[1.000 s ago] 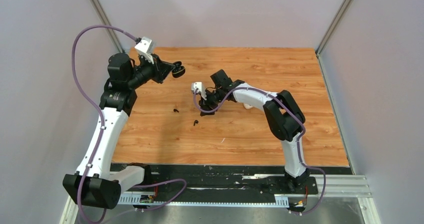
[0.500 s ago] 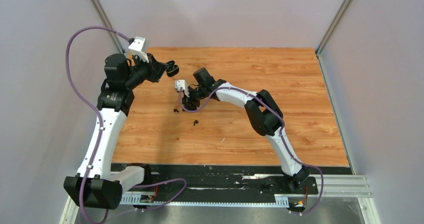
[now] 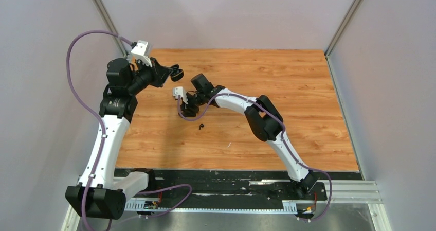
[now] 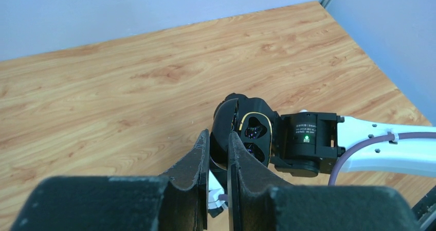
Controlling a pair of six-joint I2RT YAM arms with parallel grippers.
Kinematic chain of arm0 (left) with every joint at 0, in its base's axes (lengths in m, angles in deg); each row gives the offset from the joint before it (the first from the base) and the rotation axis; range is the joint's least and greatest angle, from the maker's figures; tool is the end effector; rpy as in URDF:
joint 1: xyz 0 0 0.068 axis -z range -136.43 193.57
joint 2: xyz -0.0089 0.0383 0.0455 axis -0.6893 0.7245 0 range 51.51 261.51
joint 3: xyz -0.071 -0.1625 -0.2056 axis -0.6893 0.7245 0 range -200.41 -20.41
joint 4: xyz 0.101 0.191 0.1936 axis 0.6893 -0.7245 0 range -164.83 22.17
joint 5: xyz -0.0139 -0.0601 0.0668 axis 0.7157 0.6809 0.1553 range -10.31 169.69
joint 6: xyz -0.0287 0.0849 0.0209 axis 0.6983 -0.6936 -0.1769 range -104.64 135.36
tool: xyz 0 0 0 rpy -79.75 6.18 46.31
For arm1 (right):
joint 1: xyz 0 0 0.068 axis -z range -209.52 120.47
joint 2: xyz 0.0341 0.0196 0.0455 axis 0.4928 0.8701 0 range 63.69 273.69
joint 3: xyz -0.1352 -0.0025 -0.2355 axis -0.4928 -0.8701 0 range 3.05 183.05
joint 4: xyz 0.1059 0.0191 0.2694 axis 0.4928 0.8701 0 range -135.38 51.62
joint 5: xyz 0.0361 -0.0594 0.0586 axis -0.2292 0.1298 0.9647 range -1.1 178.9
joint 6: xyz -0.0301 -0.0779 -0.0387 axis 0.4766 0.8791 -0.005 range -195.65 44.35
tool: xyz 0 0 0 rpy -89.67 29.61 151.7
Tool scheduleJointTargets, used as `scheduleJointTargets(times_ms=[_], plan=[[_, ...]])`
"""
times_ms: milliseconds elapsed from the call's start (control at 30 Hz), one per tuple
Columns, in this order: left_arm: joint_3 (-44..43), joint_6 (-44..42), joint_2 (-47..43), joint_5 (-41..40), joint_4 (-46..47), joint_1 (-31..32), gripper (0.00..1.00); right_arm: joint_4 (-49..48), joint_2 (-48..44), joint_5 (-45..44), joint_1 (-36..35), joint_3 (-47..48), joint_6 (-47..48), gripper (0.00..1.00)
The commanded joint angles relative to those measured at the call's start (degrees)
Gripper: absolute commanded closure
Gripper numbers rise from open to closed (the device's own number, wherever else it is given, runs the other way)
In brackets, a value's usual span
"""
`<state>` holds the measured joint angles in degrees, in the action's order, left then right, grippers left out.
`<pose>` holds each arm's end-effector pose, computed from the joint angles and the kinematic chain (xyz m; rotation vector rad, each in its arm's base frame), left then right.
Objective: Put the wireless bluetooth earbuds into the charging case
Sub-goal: Pick up the earbud from the center of the board.
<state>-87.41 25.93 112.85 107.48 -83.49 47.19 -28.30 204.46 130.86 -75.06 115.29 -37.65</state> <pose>0.3039 -0.0579 0.4053 0.2531 1.7448 -0.6028 0.3731 0.4589 0.1041 -1.7699 1.4504 0.9256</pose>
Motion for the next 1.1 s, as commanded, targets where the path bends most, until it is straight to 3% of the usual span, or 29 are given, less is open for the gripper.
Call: scheduleJointTargets(times_ms=[0, 467, 867, 1067], plan=[[0.3, 1.5, -1.4, 0.3, 1.0, -0.5, 1.0, -2.2, 1.8, 0.2, -0.5, 3.5, 0.4, 0.59], [0.9, 1.8, -0.9, 0.8, 1.6, -0.5, 1.0, -2.4, 5.1, -2.4, -2.1, 7.4, 3.0, 0.64], [1.6, 2.1, -0.3, 1.6, 2.8, -0.5, 1.0, -2.1, 3.4, -3.3, -2.1, 6.3, 3.2, 0.89], [2.7, 2.4, 1.0, 2.0, 5.8, -0.5, 1.0, -5.4, -3.8, -13.9, -0.5, -0.2, -4.5, 0.92]])
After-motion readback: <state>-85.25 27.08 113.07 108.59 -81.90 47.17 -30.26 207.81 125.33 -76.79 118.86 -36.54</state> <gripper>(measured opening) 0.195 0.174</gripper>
